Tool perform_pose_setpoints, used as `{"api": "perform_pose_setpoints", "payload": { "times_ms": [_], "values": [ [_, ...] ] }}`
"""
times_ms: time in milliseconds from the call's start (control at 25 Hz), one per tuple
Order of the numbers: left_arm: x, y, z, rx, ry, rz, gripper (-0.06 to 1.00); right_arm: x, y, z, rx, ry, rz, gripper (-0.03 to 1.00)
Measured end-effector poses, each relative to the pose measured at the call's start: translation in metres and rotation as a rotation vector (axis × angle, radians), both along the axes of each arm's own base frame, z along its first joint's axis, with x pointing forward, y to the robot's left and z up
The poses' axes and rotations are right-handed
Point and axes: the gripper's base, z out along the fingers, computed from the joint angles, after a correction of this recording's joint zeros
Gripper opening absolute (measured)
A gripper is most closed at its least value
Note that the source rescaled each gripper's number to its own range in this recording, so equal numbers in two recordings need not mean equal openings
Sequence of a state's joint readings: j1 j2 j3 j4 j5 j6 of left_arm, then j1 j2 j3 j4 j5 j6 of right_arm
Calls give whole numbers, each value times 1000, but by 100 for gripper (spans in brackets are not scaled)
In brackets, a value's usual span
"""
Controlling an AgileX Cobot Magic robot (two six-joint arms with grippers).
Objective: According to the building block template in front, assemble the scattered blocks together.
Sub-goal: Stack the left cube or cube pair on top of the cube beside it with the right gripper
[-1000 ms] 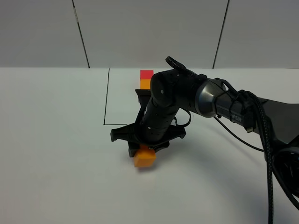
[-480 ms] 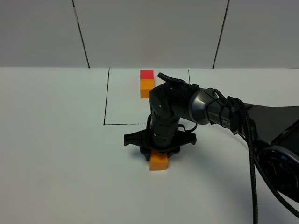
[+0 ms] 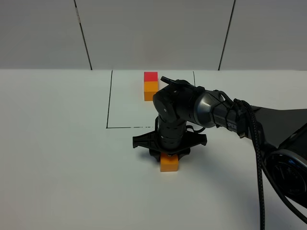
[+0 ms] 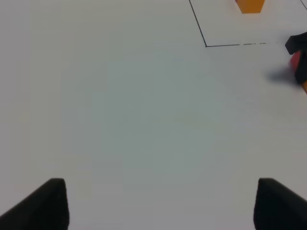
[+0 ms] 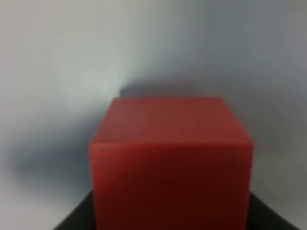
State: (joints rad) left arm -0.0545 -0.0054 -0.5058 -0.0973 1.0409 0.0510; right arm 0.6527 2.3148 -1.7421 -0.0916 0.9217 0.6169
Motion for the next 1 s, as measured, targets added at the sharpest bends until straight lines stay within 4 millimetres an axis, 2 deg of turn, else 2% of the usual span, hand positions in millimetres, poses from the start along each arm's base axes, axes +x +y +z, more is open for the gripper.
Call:
{"api": "perform_pose_setpoints", "payload": {
  "times_ms": [1000],
  "values": [
    [0, 0, 0, 1, 0, 0, 65, -5, 2, -6, -32, 37, 58, 12]
  ]
}}
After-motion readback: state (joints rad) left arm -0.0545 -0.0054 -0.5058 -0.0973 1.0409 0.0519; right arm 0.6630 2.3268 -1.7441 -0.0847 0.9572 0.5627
